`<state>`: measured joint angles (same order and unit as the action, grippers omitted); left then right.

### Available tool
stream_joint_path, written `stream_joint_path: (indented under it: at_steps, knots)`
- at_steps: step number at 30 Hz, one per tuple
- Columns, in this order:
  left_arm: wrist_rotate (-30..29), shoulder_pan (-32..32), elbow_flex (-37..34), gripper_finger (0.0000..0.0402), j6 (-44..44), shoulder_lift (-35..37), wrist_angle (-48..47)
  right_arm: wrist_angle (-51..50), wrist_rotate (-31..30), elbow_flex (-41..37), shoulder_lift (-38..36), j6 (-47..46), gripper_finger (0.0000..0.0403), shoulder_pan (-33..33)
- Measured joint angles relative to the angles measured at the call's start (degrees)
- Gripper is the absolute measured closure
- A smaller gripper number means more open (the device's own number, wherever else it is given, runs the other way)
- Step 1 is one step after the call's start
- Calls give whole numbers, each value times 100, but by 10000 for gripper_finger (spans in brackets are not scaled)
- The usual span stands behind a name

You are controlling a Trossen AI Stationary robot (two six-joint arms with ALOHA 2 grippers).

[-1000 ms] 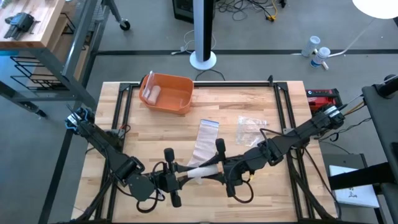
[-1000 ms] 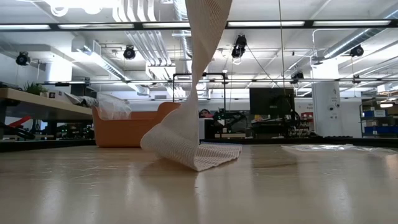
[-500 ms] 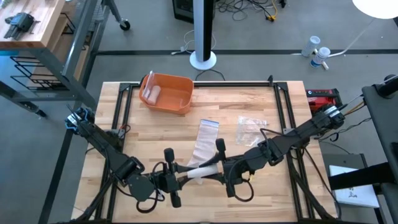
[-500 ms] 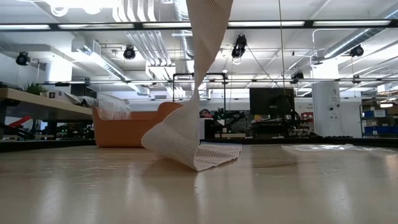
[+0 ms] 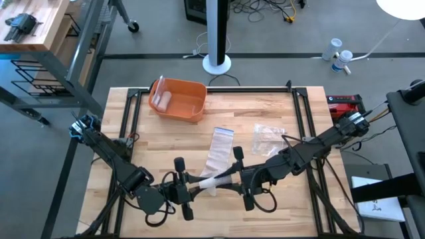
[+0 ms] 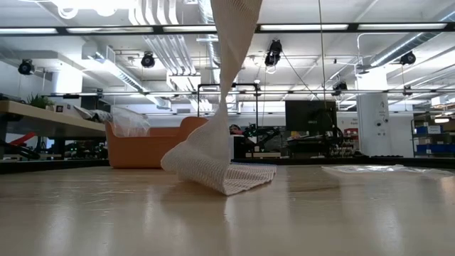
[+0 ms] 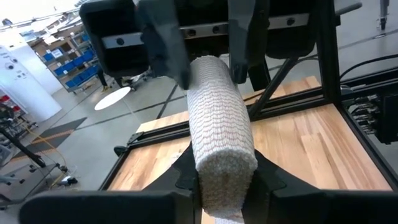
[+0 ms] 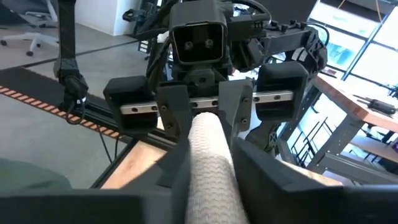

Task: Roll bandage
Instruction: Roll the white bandage

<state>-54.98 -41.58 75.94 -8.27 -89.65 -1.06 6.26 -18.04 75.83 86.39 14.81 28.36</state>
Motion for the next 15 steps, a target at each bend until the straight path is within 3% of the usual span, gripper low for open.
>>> stream_joint_path:
  at_steps: [6, 15]
  knots:
    - [-10, 2, 0, 336, 2, 0, -44, -146, 2, 0, 9, -36, 393, -2]
    - [-12, 2, -2, 343, 6, 0, 4, -243, -1, 0, -50, 21, 363, 21]
